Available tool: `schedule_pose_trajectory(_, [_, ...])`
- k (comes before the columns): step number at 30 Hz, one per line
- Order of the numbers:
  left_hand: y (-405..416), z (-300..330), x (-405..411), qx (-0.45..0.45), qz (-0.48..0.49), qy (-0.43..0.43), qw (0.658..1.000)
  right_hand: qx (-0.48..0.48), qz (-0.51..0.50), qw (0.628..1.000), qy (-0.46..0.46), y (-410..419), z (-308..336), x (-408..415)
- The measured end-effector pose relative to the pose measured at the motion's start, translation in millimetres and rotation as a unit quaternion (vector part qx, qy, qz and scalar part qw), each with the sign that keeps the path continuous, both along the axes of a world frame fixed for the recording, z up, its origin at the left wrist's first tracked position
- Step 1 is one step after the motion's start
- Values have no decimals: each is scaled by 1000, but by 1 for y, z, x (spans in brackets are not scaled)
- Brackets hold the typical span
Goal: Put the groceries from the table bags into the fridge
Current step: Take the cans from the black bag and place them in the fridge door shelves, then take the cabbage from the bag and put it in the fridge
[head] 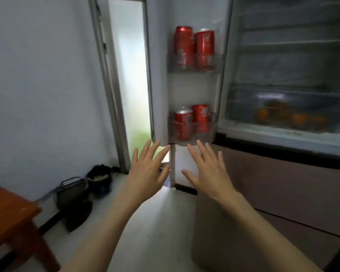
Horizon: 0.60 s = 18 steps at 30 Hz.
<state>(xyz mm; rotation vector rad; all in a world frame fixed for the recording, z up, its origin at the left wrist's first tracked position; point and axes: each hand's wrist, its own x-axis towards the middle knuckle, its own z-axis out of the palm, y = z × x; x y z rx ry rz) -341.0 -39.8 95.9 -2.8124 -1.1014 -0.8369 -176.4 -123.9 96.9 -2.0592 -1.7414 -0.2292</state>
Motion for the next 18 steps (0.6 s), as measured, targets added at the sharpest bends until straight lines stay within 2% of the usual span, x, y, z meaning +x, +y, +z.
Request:
schedule_pose_trajectory(8, [-36,-33,-220,-35,210,45,976,-16,180,983,26,36,-30,-193])
schedule_pose_trajectory(18, [-54,-61,-452,-81,435,5,897,-27,410,911,8,103,-52,-448])
